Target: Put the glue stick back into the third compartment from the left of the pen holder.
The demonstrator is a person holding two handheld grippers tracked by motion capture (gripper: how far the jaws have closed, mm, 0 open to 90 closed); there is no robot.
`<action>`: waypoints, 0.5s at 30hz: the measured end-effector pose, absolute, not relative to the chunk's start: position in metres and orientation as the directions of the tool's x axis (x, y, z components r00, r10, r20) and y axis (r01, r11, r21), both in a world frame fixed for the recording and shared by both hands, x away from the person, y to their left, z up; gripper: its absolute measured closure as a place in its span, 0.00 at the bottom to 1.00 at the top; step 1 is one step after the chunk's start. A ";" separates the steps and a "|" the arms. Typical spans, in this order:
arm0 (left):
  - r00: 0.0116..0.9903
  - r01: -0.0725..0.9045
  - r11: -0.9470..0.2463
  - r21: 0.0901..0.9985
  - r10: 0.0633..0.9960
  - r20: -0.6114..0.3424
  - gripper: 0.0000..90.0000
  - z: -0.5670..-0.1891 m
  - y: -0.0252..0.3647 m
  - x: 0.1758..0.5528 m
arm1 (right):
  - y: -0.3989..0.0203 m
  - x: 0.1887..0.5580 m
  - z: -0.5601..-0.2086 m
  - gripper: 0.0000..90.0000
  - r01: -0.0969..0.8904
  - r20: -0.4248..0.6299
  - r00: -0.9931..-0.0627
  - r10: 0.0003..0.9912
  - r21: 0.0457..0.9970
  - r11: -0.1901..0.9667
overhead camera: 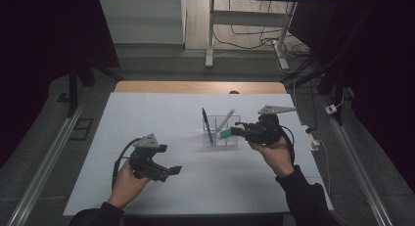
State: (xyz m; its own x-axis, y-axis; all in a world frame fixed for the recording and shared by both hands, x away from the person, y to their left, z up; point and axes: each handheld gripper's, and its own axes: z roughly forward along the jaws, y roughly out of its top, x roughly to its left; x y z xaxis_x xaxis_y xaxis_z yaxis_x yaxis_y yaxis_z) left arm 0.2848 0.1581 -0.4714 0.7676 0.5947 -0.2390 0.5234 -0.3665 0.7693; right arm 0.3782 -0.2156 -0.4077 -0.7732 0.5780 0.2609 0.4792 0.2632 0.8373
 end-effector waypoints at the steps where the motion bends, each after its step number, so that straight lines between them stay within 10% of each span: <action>1: 0.764 0.526 -0.365 0.768 0.600 -0.238 0.00 -0.472 0.160 0.283 | -0.217 0.379 -0.408 0.73 0.478 0.260 -0.770 0.582 0.839 0.258; 15: 0.724 0.556 -0.353 0.753 0.651 -0.229 0.00 -0.475 0.182 0.262 | -0.229 0.394 -0.407 0.73 0.446 0.165 -0.700 0.694 0.861 0.246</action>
State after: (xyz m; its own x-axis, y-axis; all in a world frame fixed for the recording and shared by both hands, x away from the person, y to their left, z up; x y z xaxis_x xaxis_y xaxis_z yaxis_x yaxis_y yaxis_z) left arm 0.2619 0.1823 -0.4750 0.7240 0.6505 -0.2294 0.5558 -0.3531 0.7526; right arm 0.3939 -0.2294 -0.4073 -0.7005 0.6945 0.1645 0.4458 0.2457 0.8607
